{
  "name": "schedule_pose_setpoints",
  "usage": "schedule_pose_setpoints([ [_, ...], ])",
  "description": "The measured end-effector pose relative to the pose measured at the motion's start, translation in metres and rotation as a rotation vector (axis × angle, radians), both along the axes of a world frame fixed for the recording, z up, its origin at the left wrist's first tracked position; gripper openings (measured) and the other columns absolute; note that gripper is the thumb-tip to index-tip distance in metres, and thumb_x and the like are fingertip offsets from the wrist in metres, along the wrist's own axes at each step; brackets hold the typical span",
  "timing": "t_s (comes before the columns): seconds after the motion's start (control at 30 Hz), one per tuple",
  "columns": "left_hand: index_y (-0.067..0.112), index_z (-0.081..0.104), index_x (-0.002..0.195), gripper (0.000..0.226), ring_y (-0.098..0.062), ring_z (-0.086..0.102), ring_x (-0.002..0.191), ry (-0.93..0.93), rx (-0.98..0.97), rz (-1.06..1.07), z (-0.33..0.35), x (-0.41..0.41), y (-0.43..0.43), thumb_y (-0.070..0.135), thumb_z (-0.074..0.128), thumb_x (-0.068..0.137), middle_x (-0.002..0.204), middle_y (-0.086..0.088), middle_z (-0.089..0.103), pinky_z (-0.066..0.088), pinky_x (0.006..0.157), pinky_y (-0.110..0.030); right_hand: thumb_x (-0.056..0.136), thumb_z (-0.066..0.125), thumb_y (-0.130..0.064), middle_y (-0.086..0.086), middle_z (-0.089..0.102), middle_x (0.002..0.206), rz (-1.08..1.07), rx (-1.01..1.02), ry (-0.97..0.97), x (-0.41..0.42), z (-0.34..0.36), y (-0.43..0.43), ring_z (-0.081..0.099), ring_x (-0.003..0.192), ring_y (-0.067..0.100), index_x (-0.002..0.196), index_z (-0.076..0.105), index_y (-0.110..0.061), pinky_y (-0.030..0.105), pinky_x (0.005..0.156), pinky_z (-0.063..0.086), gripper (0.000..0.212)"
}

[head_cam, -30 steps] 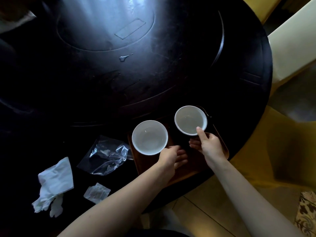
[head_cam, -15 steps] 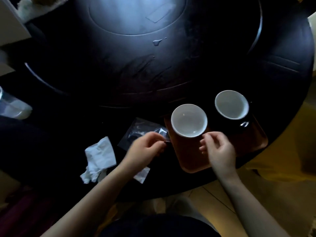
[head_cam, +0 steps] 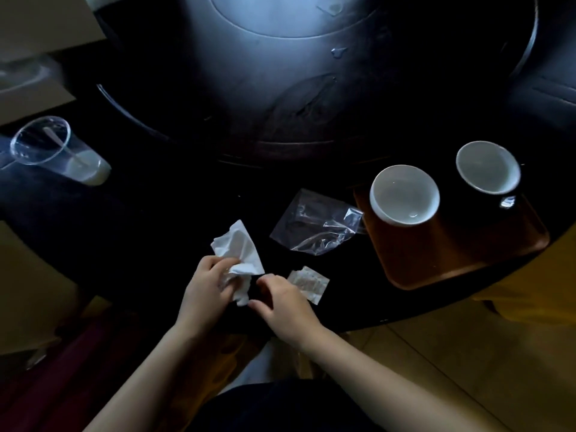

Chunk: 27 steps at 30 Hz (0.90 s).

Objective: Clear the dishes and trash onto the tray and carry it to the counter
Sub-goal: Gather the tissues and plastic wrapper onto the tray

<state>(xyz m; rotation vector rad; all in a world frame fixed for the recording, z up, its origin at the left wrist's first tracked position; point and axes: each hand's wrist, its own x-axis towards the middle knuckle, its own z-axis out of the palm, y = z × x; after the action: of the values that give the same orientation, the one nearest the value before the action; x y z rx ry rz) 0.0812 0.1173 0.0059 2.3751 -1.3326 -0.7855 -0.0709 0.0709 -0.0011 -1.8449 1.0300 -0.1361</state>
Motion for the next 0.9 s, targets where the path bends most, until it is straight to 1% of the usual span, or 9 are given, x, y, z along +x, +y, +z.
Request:
schedule_pose_setpoints([
  [0.07,0.013,0.065,0.11,0.037,-0.022,0.055,0.1,0.06,-0.047,0.089,0.0,0.0,-0.001,0.004,0.067,0.075,0.107,-0.009,0.057,0.037,0.085,-0.022,0.087,0.058,-0.03,0.01,0.055,0.115,-0.063,0.028,-0.015,0.013,-0.002,0.005,0.053,0.106,0.025,0.12,0.048,-0.012,0.034,0.089,0.043,0.038],
  [0.17,0.015,0.067,0.105,0.029,-0.014,0.059,0.083,0.201,-0.077,0.229,0.001,-0.005,-0.002,0.007,0.066,0.077,0.09,0.0,0.062,0.039,0.071,-0.018,0.086,0.06,-0.03,0.01,0.054,0.113,-0.203,0.085,-0.055,0.027,-0.001,0.008,0.053,0.103,0.023,0.12,0.048,-0.012,0.022,0.082,0.039,0.04],
  [0.27,0.023,0.068,0.094,0.016,-0.012,0.064,0.075,0.409,-0.082,0.403,0.005,-0.009,-0.002,0.014,0.062,0.082,0.079,0.002,0.068,0.043,0.06,-0.017,0.086,0.061,-0.029,0.009,0.055,0.116,-0.287,0.122,-0.116,0.033,0.003,0.006,0.053,0.106,0.018,0.125,0.049,-0.014,0.018,0.086,0.037,0.044],
  [0.33,0.02,0.067,0.094,0.013,-0.016,0.065,0.075,0.511,-0.091,0.47,0.007,-0.01,-0.003,0.016,0.058,0.085,0.078,-0.002,0.069,0.048,0.063,-0.024,0.085,0.062,-0.029,0.007,0.055,0.117,-0.304,0.118,-0.145,0.032,0.007,0.003,0.052,0.104,0.012,0.126,0.05,-0.015,0.014,0.085,0.036,0.044],
  [0.4,0.014,0.068,0.095,0.018,-0.022,0.066,0.079,0.647,-0.095,0.519,0.01,-0.012,-0.007,0.022,0.054,0.089,0.084,-0.01,0.07,0.053,0.073,-0.034,0.084,0.064,-0.027,0.006,0.056,0.118,-0.33,0.093,-0.16,0.029,0.008,-0.001,0.049,0.1,0.007,0.125,0.051,-0.015,0.007,0.081,0.033,0.044],
  [0.5,0.019,0.071,0.081,0.024,-0.025,0.067,0.081,0.755,-0.134,0.52,0.017,-0.019,-0.016,0.023,0.05,0.091,0.084,-0.013,0.071,0.052,0.079,-0.04,0.082,0.067,-0.023,0.005,0.057,0.116,-0.385,0.05,-0.178,0.021,0.013,-0.009,0.049,0.097,0.005,0.119,0.056,-0.014,-0.001,0.075,0.033,0.041],
  [0.63,0.016,0.069,0.062,0.034,-0.022,0.065,0.07,0.771,-0.148,0.417,0.032,-0.038,-0.034,0.02,0.051,0.091,0.071,-0.011,0.069,0.052,0.072,-0.036,0.08,0.068,-0.022,0.004,0.063,0.105,-0.513,-0.011,-0.19,0.0,0.02,-0.025,0.055,0.092,0.007,0.105,0.063,-0.012,0.001,0.074,0.037,0.027],
  [0.8,0.003,0.069,0.091,0.018,-0.017,0.067,0.065,0.934,-0.172,0.373,0.043,-0.07,-0.063,0.012,0.053,0.089,0.076,-0.012,0.069,0.057,0.064,-0.028,0.075,0.07,-0.012,0.001,0.067,0.093,-0.625,-0.058,-0.204,-0.047,0.028,-0.045,0.062,0.087,0.011,0.095,0.067,-0.012,0.011,0.076,0.045,0.02],
  [0.9,0.005,0.066,0.091,0.015,-0.022,0.068,0.062,0.926,-0.222,0.382,0.045,-0.09,-0.077,0.012,0.052,0.09,0.079,-0.015,0.069,0.057,0.056,-0.025,0.073,0.071,-0.01,0.004,0.069,0.093,-0.717,-0.122,-0.141,-0.088,0.027,-0.059,0.063,0.087,0.015,0.094,0.068,-0.013,0.022,0.079,0.048,0.021],
])
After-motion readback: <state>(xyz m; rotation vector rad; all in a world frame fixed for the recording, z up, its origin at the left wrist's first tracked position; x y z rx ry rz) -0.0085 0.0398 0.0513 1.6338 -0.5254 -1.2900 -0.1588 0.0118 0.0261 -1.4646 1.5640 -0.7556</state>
